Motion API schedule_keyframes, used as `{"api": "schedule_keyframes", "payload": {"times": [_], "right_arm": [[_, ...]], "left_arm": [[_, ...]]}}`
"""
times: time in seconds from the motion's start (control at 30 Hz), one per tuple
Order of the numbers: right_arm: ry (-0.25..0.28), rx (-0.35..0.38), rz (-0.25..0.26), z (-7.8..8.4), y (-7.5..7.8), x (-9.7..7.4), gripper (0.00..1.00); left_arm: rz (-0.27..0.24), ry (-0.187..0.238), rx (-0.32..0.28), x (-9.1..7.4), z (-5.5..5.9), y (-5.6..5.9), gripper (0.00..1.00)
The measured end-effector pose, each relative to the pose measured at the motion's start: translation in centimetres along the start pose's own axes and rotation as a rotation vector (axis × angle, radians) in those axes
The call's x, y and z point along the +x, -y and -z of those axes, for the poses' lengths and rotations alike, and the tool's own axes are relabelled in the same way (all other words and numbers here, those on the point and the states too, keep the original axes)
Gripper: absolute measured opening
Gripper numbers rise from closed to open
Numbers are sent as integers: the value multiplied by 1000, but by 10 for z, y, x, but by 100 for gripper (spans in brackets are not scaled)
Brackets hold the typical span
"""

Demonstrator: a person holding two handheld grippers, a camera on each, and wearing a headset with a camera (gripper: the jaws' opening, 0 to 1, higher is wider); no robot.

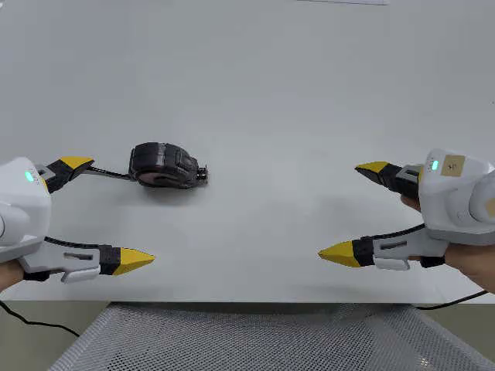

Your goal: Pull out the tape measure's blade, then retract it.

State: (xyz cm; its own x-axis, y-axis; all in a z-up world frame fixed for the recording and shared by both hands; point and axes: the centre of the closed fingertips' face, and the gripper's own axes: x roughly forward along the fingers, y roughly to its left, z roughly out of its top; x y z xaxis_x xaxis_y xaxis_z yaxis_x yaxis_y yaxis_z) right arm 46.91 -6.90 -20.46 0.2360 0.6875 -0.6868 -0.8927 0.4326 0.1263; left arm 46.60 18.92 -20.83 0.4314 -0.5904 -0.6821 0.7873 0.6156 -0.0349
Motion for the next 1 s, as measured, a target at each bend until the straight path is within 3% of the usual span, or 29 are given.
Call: {"api": "schedule_keyframes", "payload": {"times": [0.5, 0.67, 1.0], "right_arm": [[9, 10, 9, -2, 1, 0, 84], [9, 17, 7, -1, 1, 0, 82], [11, 10, 12, -2, 2, 1, 83]], "left_arm": [[-18, 1, -15, 0, 3, -4, 98], [-15, -4, -31, -2, 4, -5, 93], [-2, 16, -41, -2, 0, -4, 93]]}}
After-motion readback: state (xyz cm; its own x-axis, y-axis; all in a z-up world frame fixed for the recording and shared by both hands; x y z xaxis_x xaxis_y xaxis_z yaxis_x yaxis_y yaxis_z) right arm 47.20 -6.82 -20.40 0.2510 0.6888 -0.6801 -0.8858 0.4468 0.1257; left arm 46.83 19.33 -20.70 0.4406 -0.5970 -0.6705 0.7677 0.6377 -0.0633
